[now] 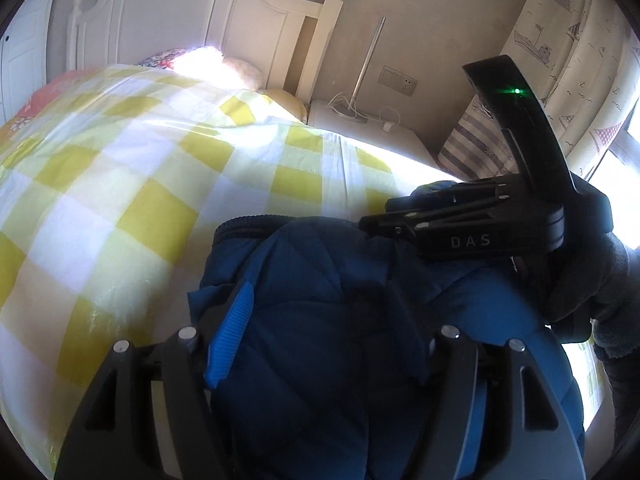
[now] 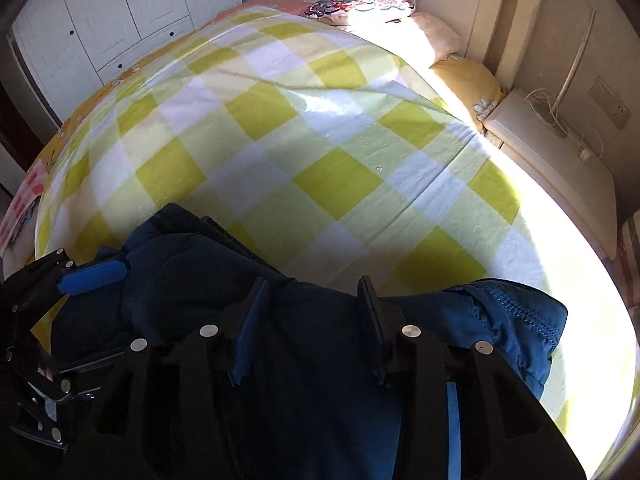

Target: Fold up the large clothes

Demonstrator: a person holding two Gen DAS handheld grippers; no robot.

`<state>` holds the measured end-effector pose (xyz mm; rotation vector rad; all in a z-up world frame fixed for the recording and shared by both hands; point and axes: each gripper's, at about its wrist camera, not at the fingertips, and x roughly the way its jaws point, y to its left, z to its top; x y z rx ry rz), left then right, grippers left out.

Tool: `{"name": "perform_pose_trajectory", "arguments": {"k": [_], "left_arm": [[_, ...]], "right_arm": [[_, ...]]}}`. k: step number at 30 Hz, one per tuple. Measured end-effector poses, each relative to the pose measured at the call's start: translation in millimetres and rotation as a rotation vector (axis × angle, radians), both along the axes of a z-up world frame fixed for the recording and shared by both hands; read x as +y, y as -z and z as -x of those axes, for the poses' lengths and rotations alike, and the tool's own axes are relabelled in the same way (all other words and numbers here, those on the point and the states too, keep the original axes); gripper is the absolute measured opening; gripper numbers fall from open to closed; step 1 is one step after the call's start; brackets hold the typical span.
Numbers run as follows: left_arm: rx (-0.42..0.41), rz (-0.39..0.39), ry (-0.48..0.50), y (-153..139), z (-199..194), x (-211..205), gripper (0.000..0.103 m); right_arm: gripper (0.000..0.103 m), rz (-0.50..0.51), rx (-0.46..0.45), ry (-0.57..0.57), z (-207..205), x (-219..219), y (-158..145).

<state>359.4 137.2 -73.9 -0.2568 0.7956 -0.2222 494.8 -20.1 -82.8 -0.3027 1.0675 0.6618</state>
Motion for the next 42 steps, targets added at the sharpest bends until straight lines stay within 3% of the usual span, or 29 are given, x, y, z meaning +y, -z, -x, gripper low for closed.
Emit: {"name": "perform_pose_trajectory", "arguments": {"k": [2, 3, 5, 6, 8, 10, 14, 18, 20, 25, 27, 29, 30, 33, 36, 39, 42], "left_arm": [[0.008, 0.077, 0.018, -1.7, 5.1, 11.9, 0.067], [0.003, 0.112, 0.025, -4.0, 11.6, 18.7, 0.068], [-0.006, 0.159, 0.014, -7.3, 29.5, 33.9, 0.072], [0.001, 0.184, 0.001, -6.9, 39.1, 41.6, 0.084], [0.041, 0.242, 0.003, -0.1, 53.5, 54.5, 0.090], [0.081, 0.289, 0.022, 10.1, 67.9, 60.8, 0.092], [0.130, 0.350, 0.054, 29.2, 93.2, 58.6, 0.100], [0.179, 0.457, 0.082, 46.9, 98.9, 59.4, 0.100], [0.191, 0.459, 0.097, 45.7, 96.9, 57.7, 0.101], [0.266, 0.498, 0.215, 42.6, 84.9, 42.3, 0.100], [0.291, 0.525, 0.231, 43.7, 83.9, 33.6, 0.084], [0.275, 0.563, 0.237, 45.3, 85.7, 30.7, 0.071], [0.253, 0.561, 0.230, 42.6, 88.4, 29.6, 0.062], [0.148, 0.500, 0.225, 25.9, 96.0, 9.5, 0.050], [0.073, 0.551, 0.229, 5.4, 82.2, -7.1, 0.048], [-0.011, 0.519, 0.270, -27.8, 51.7, -40.4, 0.048], [-0.043, 0.498, 0.324, -46.9, 6.0, -78.6, 0.048]], "right_arm": [[0.036, -0.074, -0.027, 0.041, 9.1, -18.2, -15.7], [0.046, -0.126, -0.037, 0.055, 18.9, -30.5, -25.7], [0.081, -0.254, -0.043, 0.086, 45.4, -64.0, -45.3], [0.099, -0.320, -0.055, 0.109, 62.0, -84.0, -53.3], [0.099, -0.436, -0.029, 0.125, 92.5, -120.9, -59.4], [0.099, -0.485, -0.009, 0.164, 120.4, -153.0, -55.8], [0.099, -0.569, 0.101, 0.240, 167.6, -197.2, -23.0], [0.099, -0.613, 0.271, 0.236, 196.0, -194.4, 19.2], [0.099, -0.640, 0.342, 0.215, 200.6, -183.5, 34.3], [0.099, -0.683, 0.374, 0.182, 192.7, -159.5, 42.3], [0.098, -0.693, 0.332, 0.172, 195.3, -155.8, 39.0], [0.085, -0.682, 0.236, 0.164, 206.0, -157.1, 32.6], [0.080, -0.677, 0.176, 0.164, 212.7, -157.2, 28.1], [0.074, -0.637, -0.015, 0.156, 227.3, -154.7, 4.1], [0.074, -0.673, -0.152, 0.177, 225.0, -167.9, -27.4], [0.073, -0.681, -0.247, 0.220, 211.9, -194.7, -52.0], [0.073, -0.696, -0.297, 0.291, 187.7, -230.5, -60.8]]}}
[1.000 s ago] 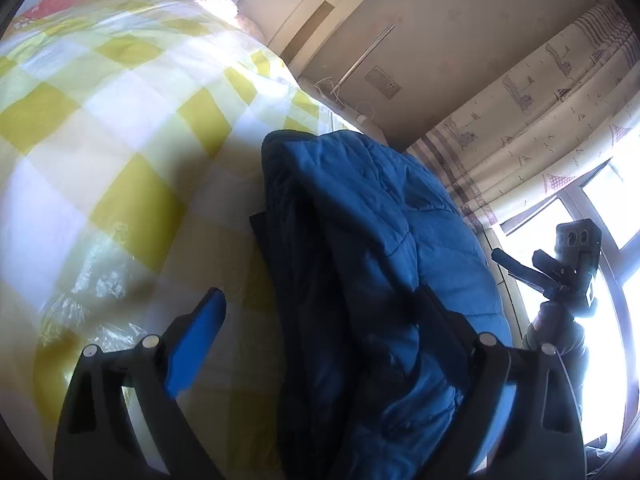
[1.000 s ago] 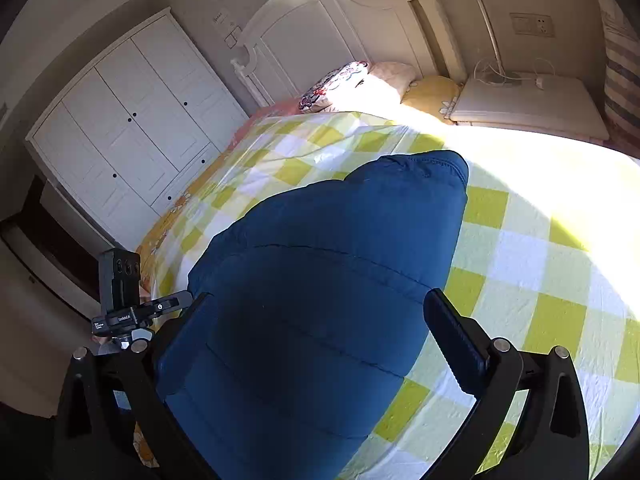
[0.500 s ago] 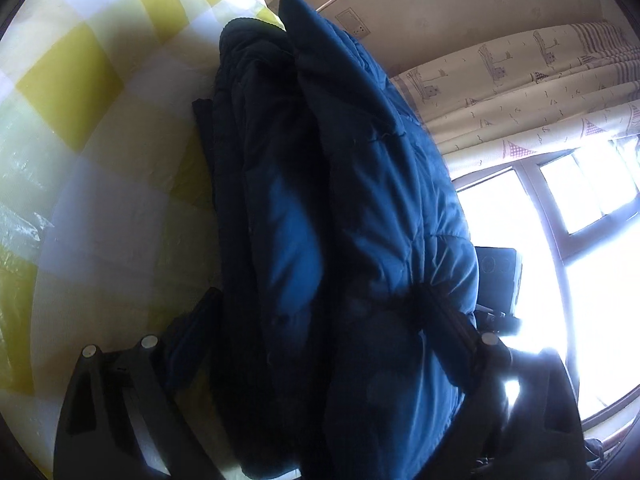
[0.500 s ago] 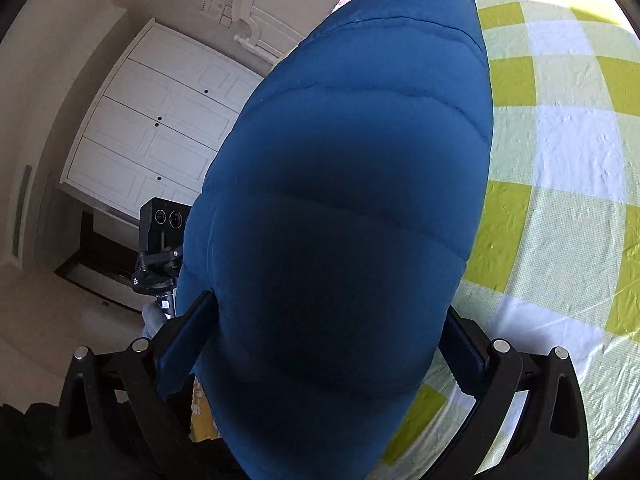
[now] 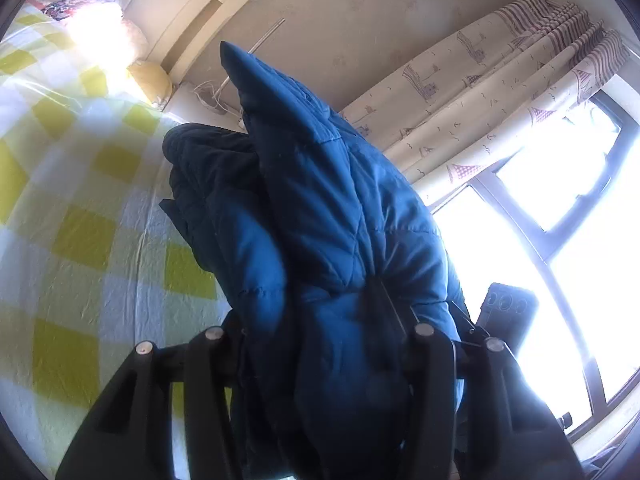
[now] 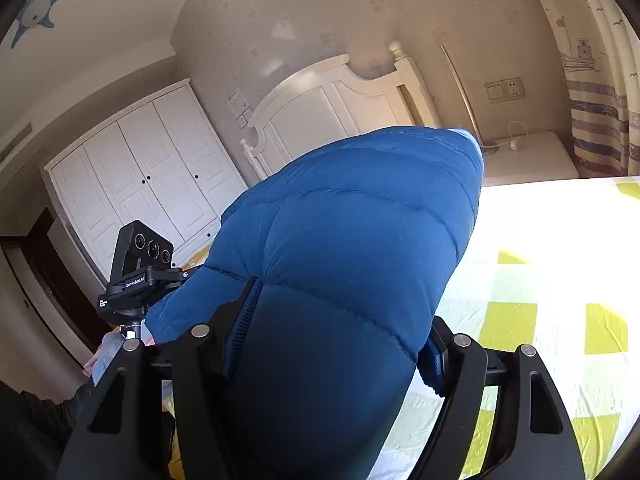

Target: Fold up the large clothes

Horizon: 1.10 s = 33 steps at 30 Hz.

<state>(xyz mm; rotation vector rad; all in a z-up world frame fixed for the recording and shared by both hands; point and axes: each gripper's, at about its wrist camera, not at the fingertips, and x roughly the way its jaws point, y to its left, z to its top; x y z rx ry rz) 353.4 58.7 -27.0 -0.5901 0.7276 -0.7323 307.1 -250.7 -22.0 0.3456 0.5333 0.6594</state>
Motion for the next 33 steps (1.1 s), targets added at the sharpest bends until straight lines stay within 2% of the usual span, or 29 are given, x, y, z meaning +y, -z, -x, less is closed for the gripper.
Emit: {"name": "perform_pose_trajectory", "arguments": {"k": [3, 6, 7, 9, 11, 12, 14, 16, 18, 19, 22, 23, 25, 26, 27, 28, 30, 32, 33], "left_arm": [[0.045, -0.002, 0.024, 13.3, -57.2, -38.8, 0.048], [0.179, -0.066, 0.023, 55.5, -106.1, -78.8, 0.049], [0.182, -0.066, 0.016, 65.4, -111.1, -86.4, 0.051], [0.164, -0.049, 0.003, 66.4, -110.0, -89.1, 0.053], [0.164, -0.074, -0.006, 62.1, -107.3, -90.0, 0.055], [0.159, -0.087, -0.008, 60.7, -105.7, -88.0, 0.056], [0.157, -0.082, -0.036, 54.7, -97.9, -75.7, 0.056], [0.115, -0.057, -0.099, 43.2, -79.1, -59.9, 0.055], [0.057, 0.008, -0.161, 34.3, -54.7, -41.2, 0.062], [0.039, 0.024, -0.207, 31.2, -43.3, -34.9, 0.062], [-0.005, 0.038, -0.376, 25.8, -6.8, -20.8, 0.067], [-0.019, 0.027, -0.435, 24.0, 4.8, -15.5, 0.072], [-0.052, 0.006, -0.488, 18.4, 25.0, -7.0, 0.076], [-0.073, -0.016, -0.503, 13.5, 33.8, -3.4, 0.079], [-0.096, -0.047, -0.509, 7.0, 42.1, -0.6, 0.086], [-0.121, -0.090, -0.506, -2.3, 48.7, 0.6, 0.090], [-0.187, -0.185, -0.493, -16.2, 66.1, -1.2, 0.101], [-0.275, -0.289, -0.500, -28.6, 98.7, -1.0, 0.100], [-0.304, -0.345, -0.500, -31.9, 108.4, -5.7, 0.100]], "right_arm": [[0.073, 0.010, 0.045, 0.087, -32.8, -32.3, 11.0], [0.073, 0.033, 0.211, 0.172, -78.5, -56.4, 54.8], [0.073, 0.026, 0.279, 0.191, -84.0, -69.8, 73.1], [0.073, -0.022, 0.285, 0.202, -78.2, -82.9, 84.5], [0.080, 0.014, 0.307, 0.228, -74.2, -79.1, 81.6], [0.088, 0.034, 0.312, 0.243, -71.4, -77.9, 77.3], [0.090, 0.141, 0.268, 0.329, -64.1, -72.3, 60.2], [0.090, 0.246, 0.126, 0.390, -48.2, -59.5, 36.5], [0.090, 0.299, 0.004, 0.360, -29.5, -31.6, 17.7], [0.090, 0.323, -0.027, 0.327, -25.1, -13.8, 12.9], [0.090, 0.457, -0.074, 0.255, -28.9, 43.2, 16.5], [0.090, 0.514, -0.087, 0.240, -33.4, 62.2, 22.9], [0.093, 0.639, -0.085, 0.199, -42.7, 96.0, 42.8], [0.094, 0.736, -0.094, 0.195, -43.5, 111.9, 55.9], [0.094, 0.817, -0.119, 0.195, -40.5, 122.6, 64.0], [0.094, 0.857, -0.136, 0.174, -33.0, 129.1, 66.1], [0.094, 0.881, -0.122, 0.102, -10.2, 128.3, 66.7], [0.092, 0.925, -0.148, 0.094, 18.9, 121.9, 65.0], [0.092, 0.892, -0.157, 0.114, 37.5, 113.5, 59.7]]}}
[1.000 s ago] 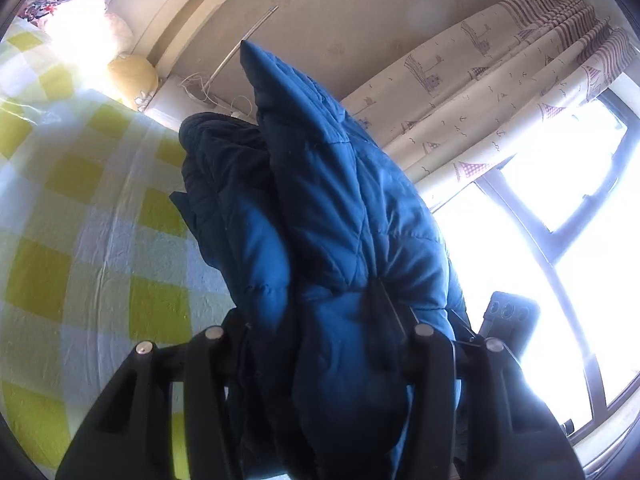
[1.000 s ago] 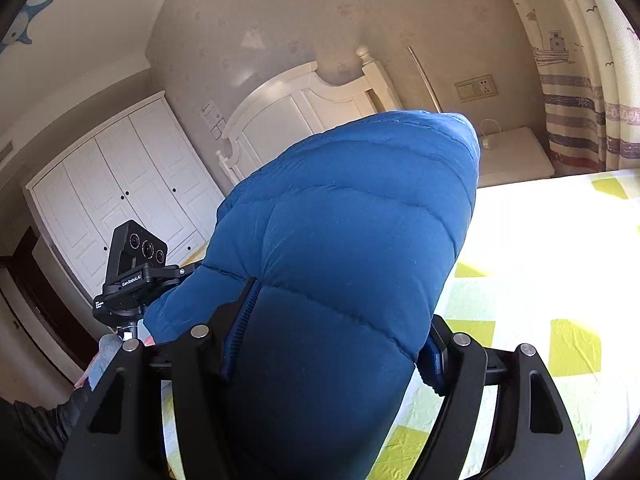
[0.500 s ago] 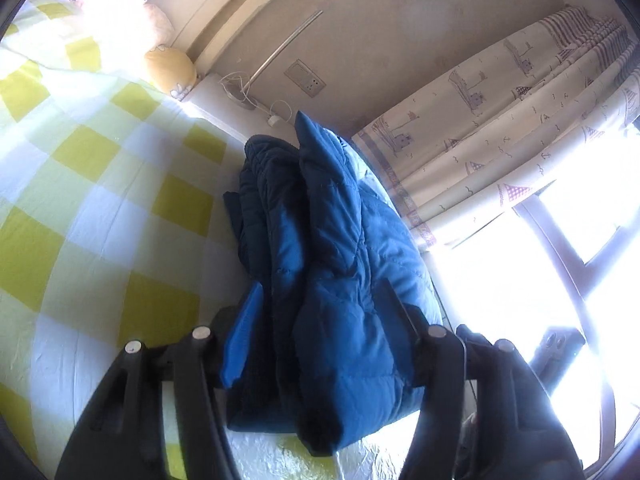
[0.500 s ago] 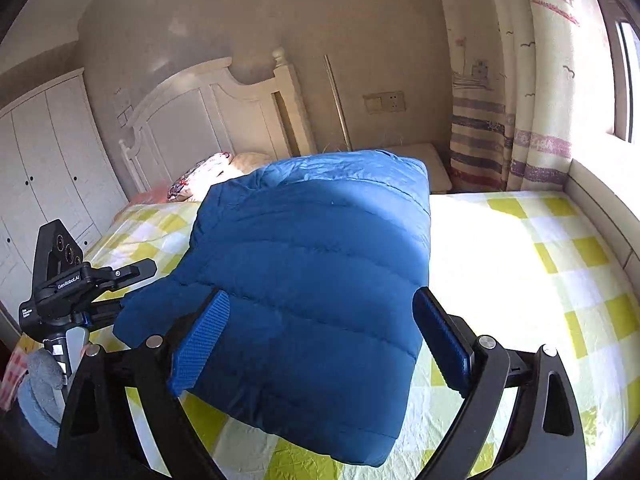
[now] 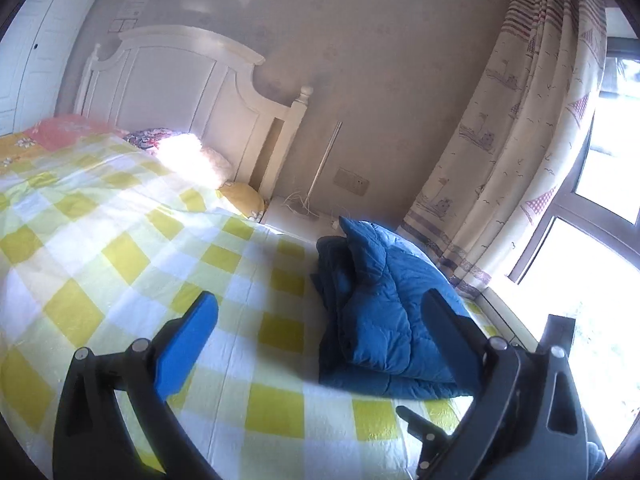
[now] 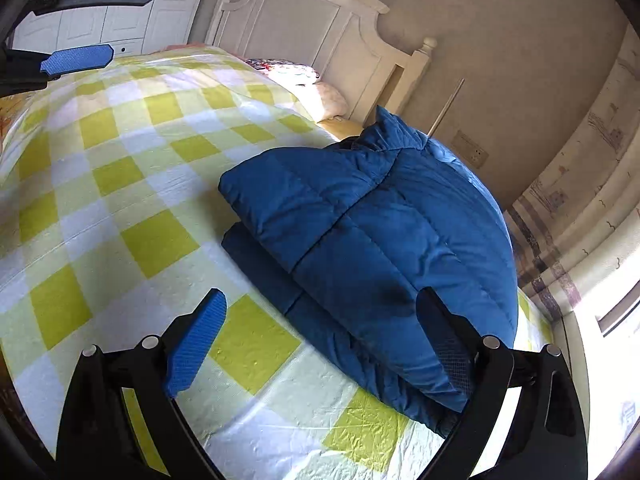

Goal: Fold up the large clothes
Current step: 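Lower the folded jacket onto the sheet and open both tools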

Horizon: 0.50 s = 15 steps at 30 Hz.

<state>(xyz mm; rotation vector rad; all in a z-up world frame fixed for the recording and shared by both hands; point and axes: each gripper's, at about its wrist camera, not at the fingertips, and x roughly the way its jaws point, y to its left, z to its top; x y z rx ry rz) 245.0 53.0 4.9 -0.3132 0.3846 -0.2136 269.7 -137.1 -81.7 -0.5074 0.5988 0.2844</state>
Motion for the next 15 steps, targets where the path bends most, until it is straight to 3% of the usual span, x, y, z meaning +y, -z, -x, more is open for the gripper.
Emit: {"name": "perform_pose_trajectory", "arguments": {"k": [3, 8, 12, 15], "left_arm": [[-0.012, -0.140, -0.019, -4.0, 27.6, -17.9, 0.100], [-0.077, -0.199, -0.117, -9.9, 77.1, -49.7, 0.101], [-0.088, -0.297, -0.099, 2.0, 104.0, -80.1, 0.101], [-0.023, -0.310, -0.031, 21.6, 111.7, -94.2, 0.101]], "right_arm": [[0.092, -0.189, -0.074, 0.069, 52.3, -33.9, -22.4], [0.098, -0.471, -0.245, 0.184, 124.2, -84.0, -47.8], [0.098, -0.540, -0.277, 0.292, 155.2, -95.7, -39.5], [0.098, -0.526, -0.233, 0.346, 163.0, -100.2, -25.0]]}}
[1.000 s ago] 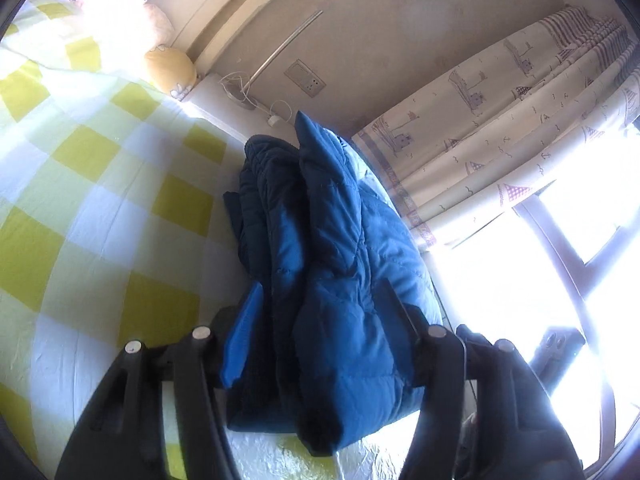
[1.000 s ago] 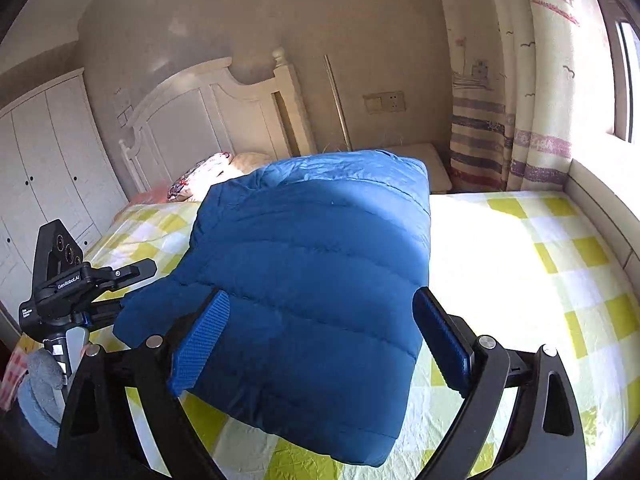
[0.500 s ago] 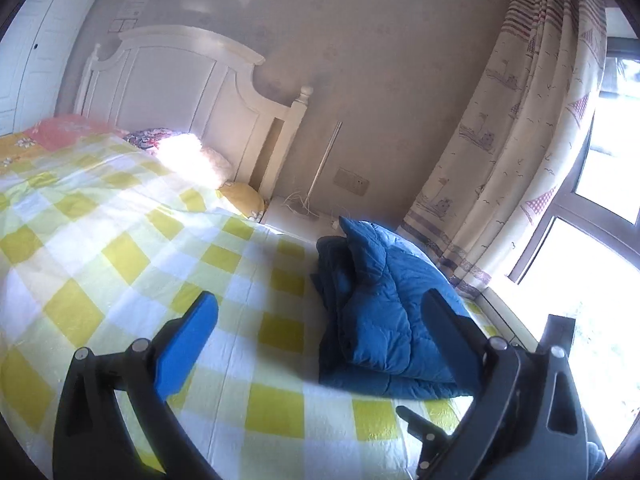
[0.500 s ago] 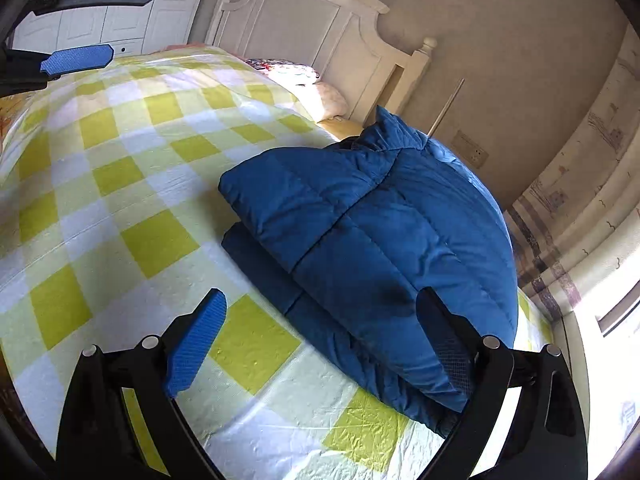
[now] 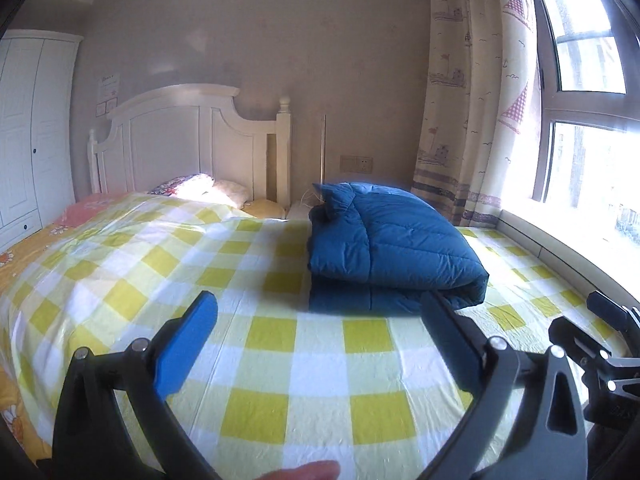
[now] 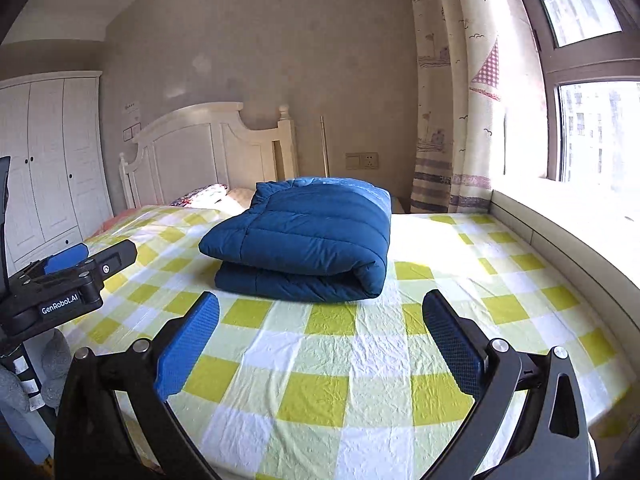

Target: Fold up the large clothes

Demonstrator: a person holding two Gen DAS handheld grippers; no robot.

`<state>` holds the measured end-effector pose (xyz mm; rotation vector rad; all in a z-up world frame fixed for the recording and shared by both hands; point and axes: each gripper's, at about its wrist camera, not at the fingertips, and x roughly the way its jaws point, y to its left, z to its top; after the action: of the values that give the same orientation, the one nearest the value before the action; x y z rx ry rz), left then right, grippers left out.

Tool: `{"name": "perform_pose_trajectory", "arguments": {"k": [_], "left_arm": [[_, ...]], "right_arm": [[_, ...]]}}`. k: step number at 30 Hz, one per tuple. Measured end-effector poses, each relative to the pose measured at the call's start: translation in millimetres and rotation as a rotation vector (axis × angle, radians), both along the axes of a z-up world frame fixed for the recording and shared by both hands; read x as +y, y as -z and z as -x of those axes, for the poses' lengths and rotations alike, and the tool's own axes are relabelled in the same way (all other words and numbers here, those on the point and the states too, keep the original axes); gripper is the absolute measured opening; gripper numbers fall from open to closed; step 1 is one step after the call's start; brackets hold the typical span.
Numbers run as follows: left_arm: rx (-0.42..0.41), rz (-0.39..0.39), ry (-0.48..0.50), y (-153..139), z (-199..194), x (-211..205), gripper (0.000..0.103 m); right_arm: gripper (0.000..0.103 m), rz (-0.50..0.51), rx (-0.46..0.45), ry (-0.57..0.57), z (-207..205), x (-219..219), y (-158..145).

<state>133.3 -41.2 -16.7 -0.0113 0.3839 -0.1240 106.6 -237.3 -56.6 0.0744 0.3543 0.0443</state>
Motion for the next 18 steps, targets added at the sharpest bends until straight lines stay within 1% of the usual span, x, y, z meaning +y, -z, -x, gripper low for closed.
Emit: {"name": "perform_pose_trajectory", "arguments": {"k": [2, 5, 9, 18], "left_arm": [[0.028, 0.011, 0.007, 10.9, 5.4, -2.8, 0.101], [0.044, 0.008, 0.022, 18.6, 15.0, -6.4, 0.101], [0.028, -0.004, 0.023, 17.1, 26.5, -9.7, 0.101], [-0.002, -0.017, 0.020, 10.3, 37.1, -13.2, 0.101]], "right_arm": [[0.098, 0.003, 0.008, 0.016, 7.5, 0.2, 5.3], [0.098, -0.006, 0.006, 0.019, 18.4, 0.1, 7.6], [0.098, 0.019, -0.008, 0.025, 28.2, 1.7, 3.5], [0.098, 0.018, -0.040, 0.027, 42.7, 0.3, -2.0]]}}
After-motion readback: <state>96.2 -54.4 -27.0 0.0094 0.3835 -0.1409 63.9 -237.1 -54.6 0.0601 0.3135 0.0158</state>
